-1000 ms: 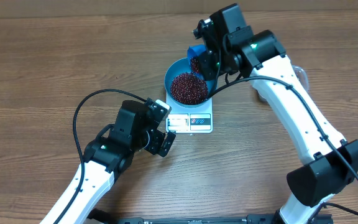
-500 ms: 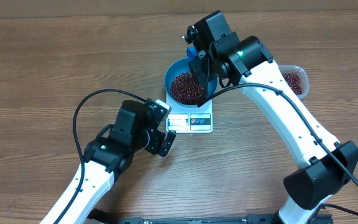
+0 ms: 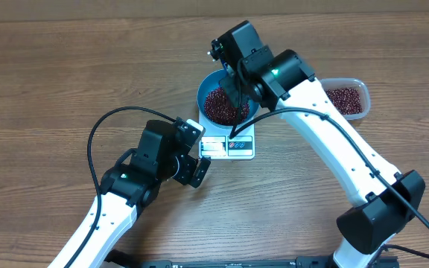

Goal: Scoop item into bowl and weigh 150g on scale
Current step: 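Move the empty scoop back over the bean tub, right gripper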

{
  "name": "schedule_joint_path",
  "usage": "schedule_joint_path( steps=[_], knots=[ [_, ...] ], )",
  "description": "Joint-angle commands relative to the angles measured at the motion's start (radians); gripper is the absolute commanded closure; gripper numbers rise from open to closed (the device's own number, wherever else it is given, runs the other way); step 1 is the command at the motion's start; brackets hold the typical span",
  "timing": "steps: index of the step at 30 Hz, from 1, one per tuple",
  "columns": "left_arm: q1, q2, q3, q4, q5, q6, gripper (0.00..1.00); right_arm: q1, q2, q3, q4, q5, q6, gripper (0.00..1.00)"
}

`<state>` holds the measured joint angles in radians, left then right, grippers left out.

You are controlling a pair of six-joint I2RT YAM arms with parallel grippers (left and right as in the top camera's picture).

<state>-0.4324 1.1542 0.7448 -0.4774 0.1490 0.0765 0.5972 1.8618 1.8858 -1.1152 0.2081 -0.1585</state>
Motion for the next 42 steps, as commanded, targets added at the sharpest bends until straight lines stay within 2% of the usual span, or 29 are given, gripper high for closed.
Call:
schedule_joint_path(
  steps=[1,15,21,26,34,42],
  knots=[
    [-0.005,-0.004,-0.003,0.003,-0.002,-0.017,0.0,0.004,-0.01,0.036,0.006,0.065,-0.008,0.96],
    [-0.005,-0.004,-0.003,0.003,-0.002,-0.018,0.0,0.004,-0.01,0.036,0.007,0.049,-0.024,0.96],
    [-0.005,-0.004,-0.003,0.003,-0.002,-0.017,0.0,-0.027,-0.01,0.036,0.014,-0.08,-0.021,0.96],
    [-0.005,-0.004,-0.003,0.003,-0.002,-0.017,0.0,-0.104,-0.021,0.041,0.023,-0.227,0.002,0.96],
    [-0.005,-0.004,-0.003,0.003,-0.002,-0.017,0.0,-0.203,-0.081,0.041,0.017,-0.329,0.025,0.96],
    [-0.005,-0.004,-0.003,0.003,-0.002,-0.017,0.01,-0.455,-0.151,0.041,-0.062,-0.417,0.055,0.96]
  ],
)
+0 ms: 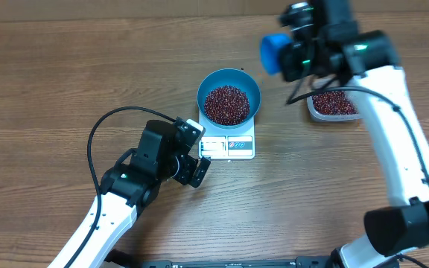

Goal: Scoop item into bowl and weigh 150g on scale
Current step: 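Move the empty scoop back over the bean tub, right gripper, then lower the scoop into the red beans with the right gripper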

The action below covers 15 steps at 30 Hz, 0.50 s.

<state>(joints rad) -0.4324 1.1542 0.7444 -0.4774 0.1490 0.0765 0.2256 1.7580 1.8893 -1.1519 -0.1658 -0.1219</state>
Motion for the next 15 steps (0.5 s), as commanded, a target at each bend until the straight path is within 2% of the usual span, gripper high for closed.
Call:
schedule_joint_path(
  steps=[1,8,15],
  knots=[
    [-0.005,-0.004,-0.003,0.003,-0.002,-0.018,0.0,-0.103,-0.047,0.037,-0.037,-0.042,0.018,0.96],
    [-0.005,-0.004,-0.003,0.003,-0.002,-0.017,0.0,-0.3,-0.045,0.018,-0.16,-0.027,0.048,0.96],
    [-0.005,-0.004,-0.003,0.003,-0.002,-0.018,0.0,-0.321,-0.043,-0.127,-0.133,0.105,0.048,0.96]
  ],
)
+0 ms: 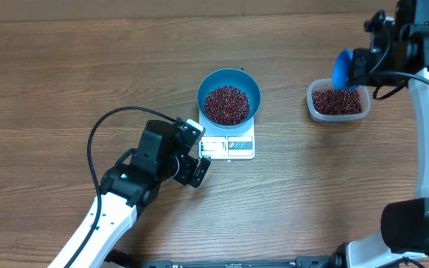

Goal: Scoop item into bowl and weigh 150g on scale
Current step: 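Lower the scoop into the red beans with the right gripper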

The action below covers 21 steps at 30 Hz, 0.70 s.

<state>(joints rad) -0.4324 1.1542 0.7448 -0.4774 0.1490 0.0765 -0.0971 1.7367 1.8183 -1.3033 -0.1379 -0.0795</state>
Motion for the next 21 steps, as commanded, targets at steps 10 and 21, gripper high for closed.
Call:
schedule_joint_path(
  steps=[10,21],
  knots=[
    [-0.005,-0.004,-0.003,0.003,-0.002,-0.018,0.0,0.002,-0.018,-0.229,0.153,0.161,0.001,0.96],
    [-0.005,-0.004,-0.003,0.003,-0.002,-0.018,0.0,0.003,0.011,-0.342,0.272,0.159,-0.06,0.96]
  ],
)
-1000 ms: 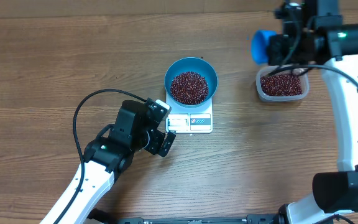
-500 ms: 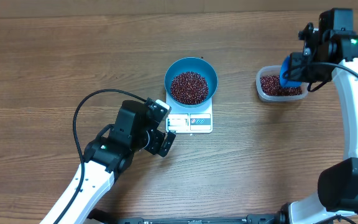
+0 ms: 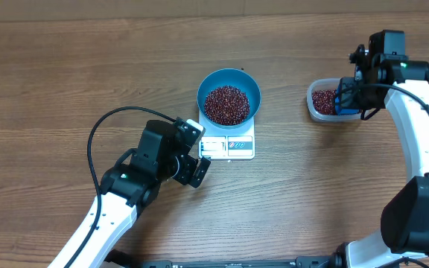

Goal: Scoop item into bowl and weigh 150g on scale
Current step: 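Lower the scoop into the red beans with the right gripper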

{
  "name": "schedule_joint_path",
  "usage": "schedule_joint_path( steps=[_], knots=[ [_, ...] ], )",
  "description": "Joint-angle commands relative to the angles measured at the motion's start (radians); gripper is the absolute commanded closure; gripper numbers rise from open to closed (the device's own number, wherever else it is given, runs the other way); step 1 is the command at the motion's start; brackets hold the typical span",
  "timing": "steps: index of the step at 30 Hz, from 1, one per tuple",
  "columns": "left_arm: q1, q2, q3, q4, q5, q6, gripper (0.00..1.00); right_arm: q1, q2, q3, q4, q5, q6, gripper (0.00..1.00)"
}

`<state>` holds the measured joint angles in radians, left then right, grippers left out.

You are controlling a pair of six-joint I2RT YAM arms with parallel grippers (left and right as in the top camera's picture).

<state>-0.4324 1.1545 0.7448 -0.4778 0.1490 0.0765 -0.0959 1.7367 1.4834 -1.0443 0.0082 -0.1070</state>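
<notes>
A blue bowl [image 3: 229, 95] filled with dark red beans rests on the small white scale [image 3: 228, 146] at the table's middle. At the right, a clear plastic tub [image 3: 323, 101] holds more red beans. My right gripper [image 3: 347, 99] is over the tub's right half, shut on a blue scoop [image 3: 343, 101] that dips into the beans. My left gripper [image 3: 197, 170] hovers just left of the scale's front with nothing in it; its jaws look slightly parted.
The wooden table [image 3: 65, 82] carries only the scale, bowl and tub. A black cable [image 3: 95, 138] loops from my left arm over the table's left side.
My right gripper has come down from above the tub's far right edge into the tub, and the blue scoop now sits among the beans. The left arm has not moved.
First my right gripper was over the blue bowl on the scale. Then it was to the right of the bowl with the scoop held high, later above the tub's edge. Now the scoop is down in the tub. The left arm stayed still throughout.
</notes>
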Motion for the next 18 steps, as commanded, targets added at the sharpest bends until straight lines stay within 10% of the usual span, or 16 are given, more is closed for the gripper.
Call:
schedule_joint_path(
  steps=[1,18],
  knots=[
    [-0.005,-0.004,-0.003,0.004,-0.002,-0.017,0.0,0.002,0.014,-0.007,0.013,0.013,-0.034,0.96],
    [-0.005,-0.004,-0.003,0.004,-0.002,-0.017,0.01,0.041,0.084,-0.024,0.0,-0.055,-0.052,0.96]
  ],
)
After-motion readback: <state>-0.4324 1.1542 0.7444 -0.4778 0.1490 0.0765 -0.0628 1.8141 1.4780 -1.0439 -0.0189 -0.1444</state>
